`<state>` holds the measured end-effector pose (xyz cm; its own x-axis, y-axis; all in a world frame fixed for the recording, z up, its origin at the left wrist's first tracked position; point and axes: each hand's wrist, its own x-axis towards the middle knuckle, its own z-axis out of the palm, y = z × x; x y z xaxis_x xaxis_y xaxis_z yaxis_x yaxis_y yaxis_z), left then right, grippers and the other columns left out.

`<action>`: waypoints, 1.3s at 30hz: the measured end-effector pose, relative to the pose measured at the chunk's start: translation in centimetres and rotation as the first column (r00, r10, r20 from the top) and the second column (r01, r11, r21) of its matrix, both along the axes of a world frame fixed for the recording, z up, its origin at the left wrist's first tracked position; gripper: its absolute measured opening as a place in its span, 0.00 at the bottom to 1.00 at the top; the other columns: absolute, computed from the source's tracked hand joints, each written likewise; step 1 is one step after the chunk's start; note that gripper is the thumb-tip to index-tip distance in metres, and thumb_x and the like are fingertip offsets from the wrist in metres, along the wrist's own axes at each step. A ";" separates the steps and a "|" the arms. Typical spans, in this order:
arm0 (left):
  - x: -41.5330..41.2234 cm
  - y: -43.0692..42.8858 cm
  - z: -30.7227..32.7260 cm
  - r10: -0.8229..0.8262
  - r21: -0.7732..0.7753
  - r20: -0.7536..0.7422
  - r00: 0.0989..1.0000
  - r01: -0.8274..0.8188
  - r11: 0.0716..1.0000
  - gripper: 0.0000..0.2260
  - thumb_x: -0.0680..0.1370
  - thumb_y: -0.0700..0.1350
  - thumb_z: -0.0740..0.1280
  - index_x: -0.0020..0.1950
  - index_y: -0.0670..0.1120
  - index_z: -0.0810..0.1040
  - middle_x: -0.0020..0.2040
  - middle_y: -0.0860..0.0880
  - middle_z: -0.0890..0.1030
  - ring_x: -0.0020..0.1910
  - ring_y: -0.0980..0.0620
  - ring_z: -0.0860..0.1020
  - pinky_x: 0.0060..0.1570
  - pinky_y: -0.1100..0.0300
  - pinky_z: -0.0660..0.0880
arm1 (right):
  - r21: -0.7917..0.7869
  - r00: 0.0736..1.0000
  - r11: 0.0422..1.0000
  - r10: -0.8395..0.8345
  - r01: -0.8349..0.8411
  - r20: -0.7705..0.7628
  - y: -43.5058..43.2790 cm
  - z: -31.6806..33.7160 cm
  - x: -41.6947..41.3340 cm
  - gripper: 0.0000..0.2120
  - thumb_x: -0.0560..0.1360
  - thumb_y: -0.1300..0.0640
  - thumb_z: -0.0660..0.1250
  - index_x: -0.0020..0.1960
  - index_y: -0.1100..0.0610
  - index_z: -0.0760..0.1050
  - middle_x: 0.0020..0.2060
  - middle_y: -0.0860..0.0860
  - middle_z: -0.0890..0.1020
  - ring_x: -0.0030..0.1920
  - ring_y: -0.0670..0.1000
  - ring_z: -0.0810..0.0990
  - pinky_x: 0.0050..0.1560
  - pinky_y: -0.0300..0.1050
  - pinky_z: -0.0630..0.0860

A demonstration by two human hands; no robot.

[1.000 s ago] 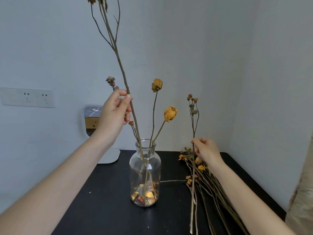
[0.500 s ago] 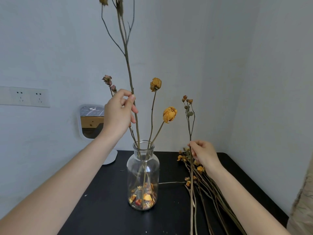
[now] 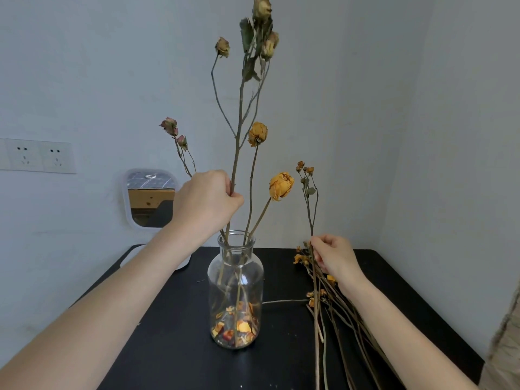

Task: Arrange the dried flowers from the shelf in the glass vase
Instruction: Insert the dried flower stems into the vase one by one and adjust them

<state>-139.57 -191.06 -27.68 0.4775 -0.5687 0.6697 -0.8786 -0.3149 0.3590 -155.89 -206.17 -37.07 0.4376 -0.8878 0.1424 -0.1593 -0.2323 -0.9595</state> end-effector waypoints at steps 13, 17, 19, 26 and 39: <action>-1.0 0.8 0.6 -0.338 -0.248 -0.265 0.903 0.275 0.929 0.07 0.75 0.49 0.67 0.45 0.47 0.77 0.32 0.56 0.81 0.22 0.61 0.76 0.26 0.70 0.70 | 0.009 1.000 1.000 0.008 -0.008 0.006 -0.2 -0.2 -0.2 0.06 0.78 0.57 0.62 0.45 0.57 0.76 0.27 0.48 0.72 0.22 0.41 0.67 0.24 0.32 0.66; -1.1 1.0 0.1 -0.384 -0.238 -0.397 0.834 0.311 0.920 0.05 0.76 0.47 0.67 0.46 0.45 0.77 0.32 0.53 0.80 0.20 0.60 0.75 0.22 0.72 0.70 | 0.002 1.000 1.000 0.005 -0.005 -0.005 -0.2 -0.3 -0.1 0.07 0.78 0.57 0.62 0.42 0.56 0.75 0.26 0.48 0.72 0.21 0.41 0.68 0.25 0.33 0.66; -1.1 1.2 -0.6 -0.367 -0.202 -0.403 0.838 0.310 0.929 0.04 0.75 0.47 0.67 0.44 0.46 0.78 0.31 0.53 0.81 0.19 0.60 0.74 0.20 0.72 0.68 | 0.004 1.000 1.000 0.005 -0.005 -0.009 -0.2 -0.3 -0.1 0.06 0.78 0.57 0.62 0.44 0.56 0.76 0.27 0.48 0.72 0.23 0.42 0.68 0.25 0.33 0.66; -1.4 0.7 -2.9 -0.291 -0.084 -0.547 0.785 0.294 0.952 0.06 0.76 0.45 0.67 0.46 0.42 0.77 0.29 0.48 0.79 0.16 0.58 0.72 0.18 0.70 0.69 | 0.015 1.000 1.000 0.023 -0.023 0.001 -0.1 -0.5 0.2 0.06 0.78 0.57 0.62 0.44 0.57 0.75 0.28 0.49 0.72 0.25 0.44 0.68 0.26 0.34 0.66; -1.2 2.6 -11.9 -0.074 -0.287 -0.276 0.958 -0.009 0.958 0.24 0.64 0.62 0.71 0.50 0.52 0.65 0.38 0.55 0.71 0.36 0.56 0.72 0.33 0.68 0.68 | -0.044 0.950 0.997 -0.044 0.060 0.310 -0.6 2.4 -0.1 0.06 0.78 0.57 0.61 0.49 0.56 0.77 0.28 0.48 0.73 0.21 0.39 0.70 0.22 0.29 0.66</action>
<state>-140.72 -188.44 -39.58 0.6539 -0.3940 0.6459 -0.7367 -0.1371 0.6622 -156.00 -206.73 -34.67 0.3183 -0.8960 0.3096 0.1299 -0.2823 -0.9505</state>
